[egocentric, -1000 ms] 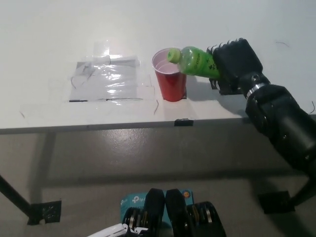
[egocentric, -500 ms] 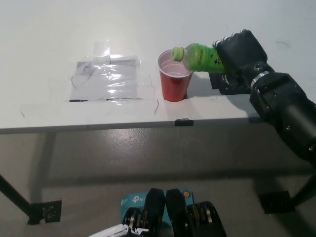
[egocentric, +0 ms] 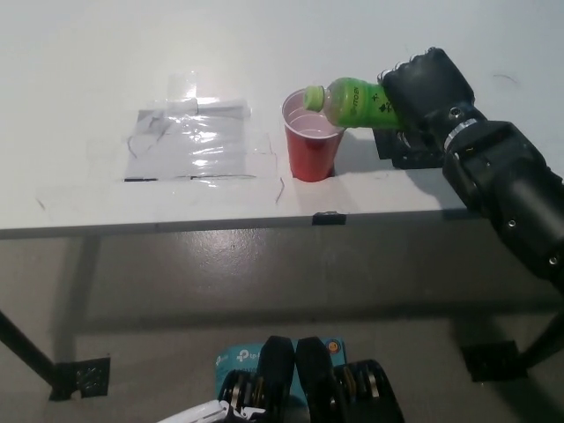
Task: The robot uses its right hand to pick up a bottle kept in the middle of the desk and tilt it into a cup kept next to it to pour water out
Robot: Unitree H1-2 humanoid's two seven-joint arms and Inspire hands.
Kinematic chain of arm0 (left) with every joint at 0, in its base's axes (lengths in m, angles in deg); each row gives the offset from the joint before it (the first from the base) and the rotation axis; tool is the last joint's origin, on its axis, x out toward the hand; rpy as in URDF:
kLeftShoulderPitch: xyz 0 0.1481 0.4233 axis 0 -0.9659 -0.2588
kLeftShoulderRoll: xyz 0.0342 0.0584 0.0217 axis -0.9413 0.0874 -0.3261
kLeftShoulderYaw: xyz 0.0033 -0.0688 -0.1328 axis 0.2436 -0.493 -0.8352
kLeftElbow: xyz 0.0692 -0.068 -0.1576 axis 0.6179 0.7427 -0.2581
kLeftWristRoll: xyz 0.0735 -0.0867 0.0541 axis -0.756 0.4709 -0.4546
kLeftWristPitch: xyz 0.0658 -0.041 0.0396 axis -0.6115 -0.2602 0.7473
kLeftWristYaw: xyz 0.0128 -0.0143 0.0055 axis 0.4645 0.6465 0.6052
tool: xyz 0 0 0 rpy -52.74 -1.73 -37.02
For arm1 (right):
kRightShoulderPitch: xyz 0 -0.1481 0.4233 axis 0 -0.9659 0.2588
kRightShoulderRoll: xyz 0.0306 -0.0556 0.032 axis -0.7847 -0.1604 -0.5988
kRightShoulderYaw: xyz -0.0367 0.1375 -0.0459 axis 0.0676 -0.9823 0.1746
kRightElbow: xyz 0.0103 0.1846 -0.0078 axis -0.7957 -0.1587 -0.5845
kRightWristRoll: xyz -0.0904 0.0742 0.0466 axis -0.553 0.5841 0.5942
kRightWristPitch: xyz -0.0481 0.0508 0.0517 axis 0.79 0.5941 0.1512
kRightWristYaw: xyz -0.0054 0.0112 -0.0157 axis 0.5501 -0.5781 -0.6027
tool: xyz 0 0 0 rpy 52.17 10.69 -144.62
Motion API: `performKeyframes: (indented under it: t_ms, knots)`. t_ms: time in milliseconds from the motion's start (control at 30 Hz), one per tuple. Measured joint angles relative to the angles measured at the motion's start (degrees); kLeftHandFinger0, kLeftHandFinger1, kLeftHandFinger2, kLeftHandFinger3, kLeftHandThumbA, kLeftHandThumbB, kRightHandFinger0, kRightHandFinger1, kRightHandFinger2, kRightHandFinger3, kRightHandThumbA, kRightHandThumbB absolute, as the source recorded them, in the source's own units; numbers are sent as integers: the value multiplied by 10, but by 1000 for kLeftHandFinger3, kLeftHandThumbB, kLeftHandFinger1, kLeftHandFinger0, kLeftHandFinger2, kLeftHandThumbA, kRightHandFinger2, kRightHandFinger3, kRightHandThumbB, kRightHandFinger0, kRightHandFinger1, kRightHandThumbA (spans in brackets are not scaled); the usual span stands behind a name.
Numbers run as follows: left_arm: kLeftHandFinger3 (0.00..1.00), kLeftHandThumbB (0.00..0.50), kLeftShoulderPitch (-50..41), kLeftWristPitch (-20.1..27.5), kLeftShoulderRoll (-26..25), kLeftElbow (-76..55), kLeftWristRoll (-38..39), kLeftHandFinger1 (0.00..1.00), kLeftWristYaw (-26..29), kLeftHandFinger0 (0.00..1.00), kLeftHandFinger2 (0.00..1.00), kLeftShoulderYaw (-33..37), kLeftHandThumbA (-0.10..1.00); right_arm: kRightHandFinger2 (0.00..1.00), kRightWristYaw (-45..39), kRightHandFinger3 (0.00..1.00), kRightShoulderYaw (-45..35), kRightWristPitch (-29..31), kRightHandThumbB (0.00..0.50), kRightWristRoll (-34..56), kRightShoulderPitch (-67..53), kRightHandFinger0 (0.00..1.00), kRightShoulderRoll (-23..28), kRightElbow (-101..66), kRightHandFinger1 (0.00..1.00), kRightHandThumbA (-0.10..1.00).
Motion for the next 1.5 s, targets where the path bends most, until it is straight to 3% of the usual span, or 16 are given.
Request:
performKeyframes:
  t_ms: [67, 167, 333, 433, 500, 600, 800, 867, 933, 1000, 1067, 1200, 1267, 1400, 1433, 1500]
  knots:
    - [1000, 500, 0, 0, 0, 0, 0, 1000, 0, 1000, 1000, 0, 345, 379, -1, 2, 0, 2, 49, -4, 0, 0, 1, -2, 175, -100]
    - [1000, 500, 0, 0, 0, 0, -1, 1000, 0, 1000, 1000, 0, 333, 384, 0, 118, 0, 6, 17, -9, 1, 0, 5, -4, 162, -100]
    - [1000, 500, -1, 0, 0, 0, -1, 1000, 0, 1000, 1000, 0, 341, 394, -4, 8, 0, 7, 12, -19, 8, 0, 11, -4, 149, -100]
    - [1000, 500, -3, 0, 0, 0, -1, 1000, 0, 1000, 1000, 0, 330, 420, -7, 41, -2, 8, 0, -22, 17, 0, 12, -5, 170, 116]
    - [1000, 500, -4, -1, 0, -1, -1, 1000, 0, 1000, 1000, 0, 330, 415, -8, 555, -8, 8, 45, -21, 20, 0, 11, -5, 154, -76]
    - [1000, 500, -5, -1, 0, -1, -1, 1000, 0, 1000, 1000, 0, 349, 240, -16, 697, -42, 7, 24, -6, 22, 0, 3, -5, 37, -93]
    - [1000, 500, -6, -2, 0, -1, -1, 1000, 0, 1000, 1000, -1, 328, 81, -37, 511, -75, 3, 68, 10, 37, 0, -11, -5, 0, -95]
    - [1000, 500, -7, -2, 0, -1, -1, 1000, 0, 1000, 1000, -1, 328, 79, -38, 468, -75, 3, 57, 9, 41, 0, -11, -5, 0, -90]
    - [1000, 500, -9, -2, 0, -1, -1, 1000, 0, 1000, 1000, -1, 315, 59, -38, 306, -72, 4, 55, 6, 44, 0, -11, -4, 0, -55]
    - [1000, 500, -10, -2, 0, -2, -1, 1000, 0, 1000, 1000, -1, 316, 138, -38, 210, -64, 5, 57, 0, 47, 0, -9, -3, 0, -79]
    - [1000, 500, -10, -3, 0, -2, -1, 1000, 0, 1000, 1000, -1, 326, 151, -38, 102, -56, 7, 98, -4, 50, 0, -8, -1, 0, -96]
    - [1000, 500, -10, -2, 0, -2, -2, 1000, 0, 1000, 1000, -1, 355, 198, -37, 170, -38, 15, 68, -20, 56, 0, -2, 1, 7, -97]
    - [1000, 500, -10, -2, 0, -2, -2, 1000, 0, 1000, 1000, -1, 332, 191, -36, 26, -29, 20, 57, -27, 57, 0, 3, 1, 0, -100]
    - [1000, 500, -10, -2, 0, -2, -2, 1000, 0, 1000, 1000, -2, 322, 278, -28, 52, -27, 34, 42, -34, 59, 0, 14, 1, 36, -100]
    - [1000, 500, -10, -2, 0, -2, -2, 1000, 0, 1000, 1000, -3, 316, 299, -28, 107, -27, 36, 60, -37, 59, 0, 17, -1, 43, -100]
    - [1000, 500, -9, -2, 0, -2, -2, 1000, 0, 1000, 1000, -3, 328, 309, -29, 47, -25, 39, 96, -45, 61, 0, 23, -7, 45, -100]
